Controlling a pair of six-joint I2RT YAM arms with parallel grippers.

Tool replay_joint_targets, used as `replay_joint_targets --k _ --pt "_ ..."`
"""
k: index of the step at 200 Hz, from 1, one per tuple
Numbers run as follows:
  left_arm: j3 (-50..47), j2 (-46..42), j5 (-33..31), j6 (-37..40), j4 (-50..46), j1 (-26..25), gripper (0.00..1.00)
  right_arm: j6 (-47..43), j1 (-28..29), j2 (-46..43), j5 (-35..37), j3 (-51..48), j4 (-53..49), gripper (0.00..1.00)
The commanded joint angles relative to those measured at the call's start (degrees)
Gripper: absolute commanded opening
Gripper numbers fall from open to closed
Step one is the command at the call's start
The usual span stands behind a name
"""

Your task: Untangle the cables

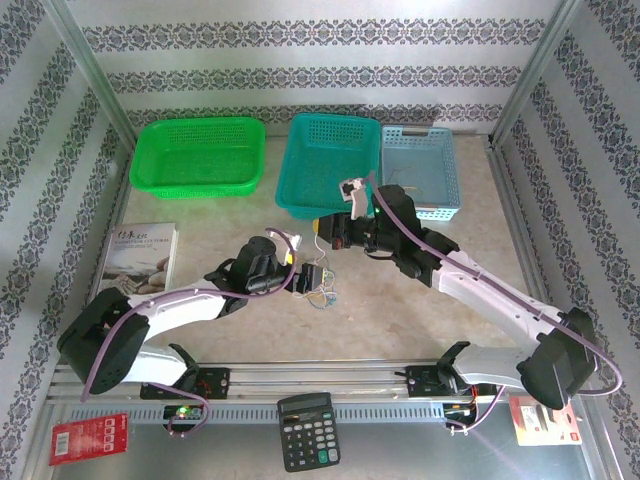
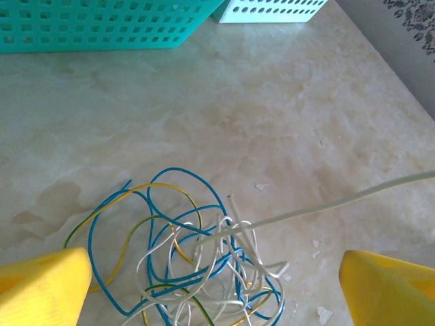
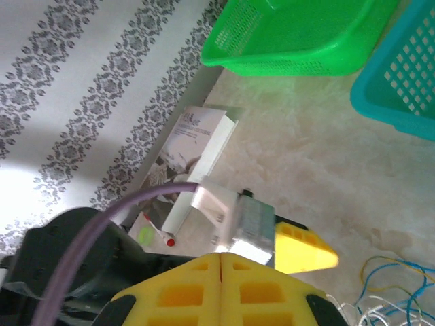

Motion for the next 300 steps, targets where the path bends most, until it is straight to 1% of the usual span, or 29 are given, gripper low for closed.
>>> replay_joint_targets --k 1,21,40,70,94,128,167,189,209,231,265,279,300 --pt "1.3 1.6 -0.9 1.1 4.9 -0.9 0.89 1.2 -0.3 -2.2 -2.0 4.1 1.3 0.0" --pt "0.5 2.8 -0.9 0.5 6.3 -0.9 0.85 1.3 -0.9 -2.7 -2.3 7.2 0.9 0.0" --pt "-0.4 3.4 -0.9 -0.1 7.0 -0.9 0.83 1.4 -1.9 -3.0 -2.8 10.7 0.5 0.0" --pt "-1.6 2.7 -0.7 -0.7 7.5 -0.9 0.83 1.2 -3.0 -3.2 -2.8 14.4 -0.1 0.0" --pt "-2.0 0.3 -0.4 -0.9 6.4 -0.9 0.85 0.9 -3.7 -2.9 -2.9 13.9 -0.5 0.0" --pt "-3.3 -6.6 -0.6 -0.5 2.6 -1.0 0.91 0.0 -4.6 -3.7 -1.6 10.5 -0.3 0.0" --pt "-5.3 -16.9 -1.4 -0.9 -1.9 -0.9 0.94 -0.8 -5.3 -3.6 -2.1 8.1 -0.5 0.0" --pt "-3.9 -22.6 -1.6 -0.6 -4.6 -0.9 0.95 -1.2 -5.3 -3.3 -3.5 7.2 -0.6 0.0" --pt "-1.0 -25.4 -0.8 0.3 -6.2 -0.9 0.95 -1.6 -5.1 -2.9 -5.5 6.4 -0.8 0.0" --pt "2.9 -25.3 2.2 1.4 -6.4 -0.9 0.94 -2.2 -4.8 -3.2 -6.7 5.4 -1.2 0.0" --pt "9.7 -21.0 8.2 2.5 -6.6 -0.6 0.89 -2.7 -4.2 -4.2 -7.8 4.4 -2.0 0.0" --pt "11.7 -19.1 10.5 2.5 -6.1 -0.1 0.86 -2.9 -3.8 -4.6 -7.9 4.3 -2.4 0.0" --pt "13.3 -16.8 12.5 2.1 -4.9 0.4 0.76 -2.9 -3.3 -5.1 -8.1 4.3 -2.6 0.0"
